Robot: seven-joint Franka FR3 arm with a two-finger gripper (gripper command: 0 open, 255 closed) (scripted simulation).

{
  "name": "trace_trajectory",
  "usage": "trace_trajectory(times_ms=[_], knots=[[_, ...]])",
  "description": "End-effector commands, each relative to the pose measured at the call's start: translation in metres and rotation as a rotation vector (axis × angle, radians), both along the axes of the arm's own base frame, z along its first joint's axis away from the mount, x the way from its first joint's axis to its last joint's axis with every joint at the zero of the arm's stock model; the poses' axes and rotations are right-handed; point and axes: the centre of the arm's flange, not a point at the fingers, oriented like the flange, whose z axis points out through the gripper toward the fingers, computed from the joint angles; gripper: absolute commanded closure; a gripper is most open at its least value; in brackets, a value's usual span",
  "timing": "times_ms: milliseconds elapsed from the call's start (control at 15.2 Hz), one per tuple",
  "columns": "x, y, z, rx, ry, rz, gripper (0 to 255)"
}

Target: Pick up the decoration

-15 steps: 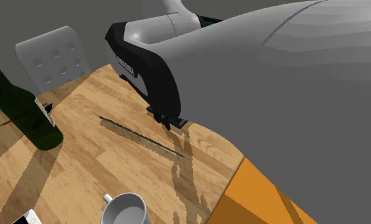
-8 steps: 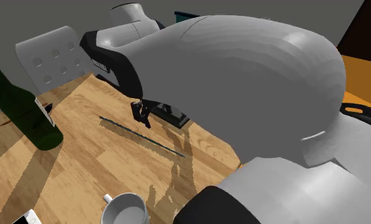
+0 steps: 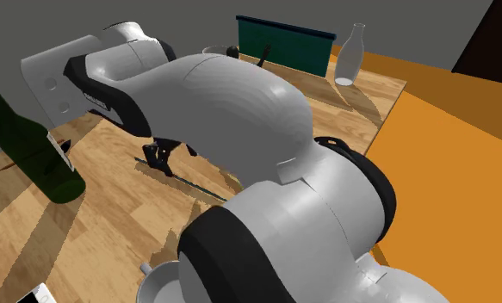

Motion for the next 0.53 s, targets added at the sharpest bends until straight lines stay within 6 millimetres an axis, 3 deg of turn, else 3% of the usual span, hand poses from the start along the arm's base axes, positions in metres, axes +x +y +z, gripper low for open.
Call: trace_trajectory(times_ms=[0, 462], knots=[[0.004, 0.013, -0.013, -0.002, 0.011, 0.029, 0], [0.004, 0.013, -0.047, -0.002, 0.011, 0.029, 0]])
